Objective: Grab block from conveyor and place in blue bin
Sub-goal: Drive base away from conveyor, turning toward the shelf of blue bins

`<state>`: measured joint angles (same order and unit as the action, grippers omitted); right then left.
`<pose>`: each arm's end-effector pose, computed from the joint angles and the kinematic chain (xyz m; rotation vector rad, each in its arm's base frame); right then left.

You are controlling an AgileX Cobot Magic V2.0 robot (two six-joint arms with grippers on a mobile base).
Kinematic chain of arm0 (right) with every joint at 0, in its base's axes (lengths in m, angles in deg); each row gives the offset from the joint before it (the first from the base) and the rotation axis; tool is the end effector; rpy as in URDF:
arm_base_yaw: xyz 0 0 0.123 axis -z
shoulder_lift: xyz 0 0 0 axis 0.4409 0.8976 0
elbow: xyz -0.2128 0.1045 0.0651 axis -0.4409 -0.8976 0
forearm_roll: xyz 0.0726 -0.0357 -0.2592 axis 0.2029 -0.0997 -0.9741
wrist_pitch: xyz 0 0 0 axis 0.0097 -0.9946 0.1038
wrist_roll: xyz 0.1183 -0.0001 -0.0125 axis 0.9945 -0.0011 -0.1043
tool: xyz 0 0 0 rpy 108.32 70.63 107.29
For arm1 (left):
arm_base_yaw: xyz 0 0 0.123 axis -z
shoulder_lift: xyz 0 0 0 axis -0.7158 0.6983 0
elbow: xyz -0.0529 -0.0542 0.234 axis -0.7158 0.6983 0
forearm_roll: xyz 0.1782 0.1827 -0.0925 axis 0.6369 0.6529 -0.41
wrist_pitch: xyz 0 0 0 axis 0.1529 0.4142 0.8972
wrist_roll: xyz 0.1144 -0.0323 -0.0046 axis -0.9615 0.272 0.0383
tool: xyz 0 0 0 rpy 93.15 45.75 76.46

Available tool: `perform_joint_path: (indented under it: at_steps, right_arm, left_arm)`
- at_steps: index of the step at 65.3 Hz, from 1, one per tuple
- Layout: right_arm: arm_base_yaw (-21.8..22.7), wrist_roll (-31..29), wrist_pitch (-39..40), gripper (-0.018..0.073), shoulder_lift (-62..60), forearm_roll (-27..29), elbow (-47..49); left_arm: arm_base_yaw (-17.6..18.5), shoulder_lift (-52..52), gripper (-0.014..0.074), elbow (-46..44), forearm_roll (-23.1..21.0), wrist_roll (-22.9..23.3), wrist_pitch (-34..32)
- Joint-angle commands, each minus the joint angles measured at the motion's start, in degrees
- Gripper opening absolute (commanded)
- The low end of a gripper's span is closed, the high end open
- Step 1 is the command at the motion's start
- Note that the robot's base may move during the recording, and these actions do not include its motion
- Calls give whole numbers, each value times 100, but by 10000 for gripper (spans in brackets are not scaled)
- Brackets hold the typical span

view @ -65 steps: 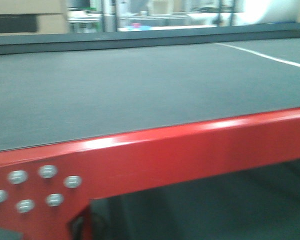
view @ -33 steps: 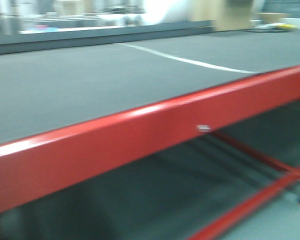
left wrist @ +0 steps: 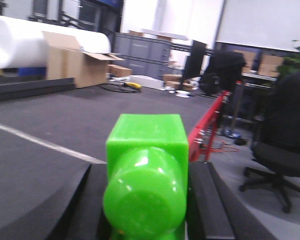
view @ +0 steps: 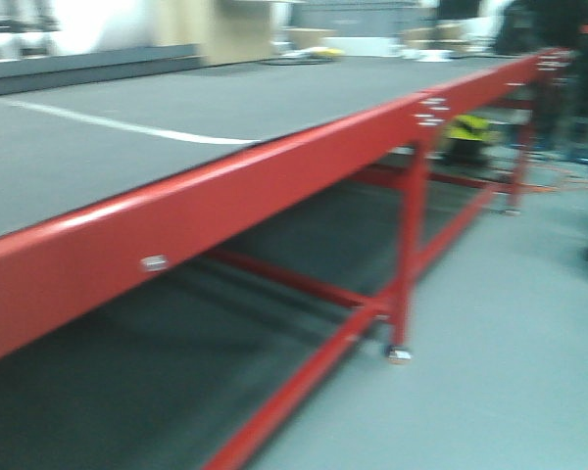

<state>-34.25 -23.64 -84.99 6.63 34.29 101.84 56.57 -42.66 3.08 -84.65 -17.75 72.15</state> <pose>0.1393 0.0230 0.3309 -0.0281 1.4755 0.2421 0.1564 -0.0316 0.3484 0.0620 1.4617 -0.2624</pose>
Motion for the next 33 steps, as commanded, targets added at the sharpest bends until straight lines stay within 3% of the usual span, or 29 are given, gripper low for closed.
perform_joint_path:
  at_steps: [1,33]
  right_arm:
    - [5,-10,75,-160,-21,-20,2]
    - [5,-10,75,-160,-21,-20,2]
  left_arm:
    - [18,-36,-111,-5,17,-4,-95]
    - [18,-36,-111,-5,17,-4,-95]
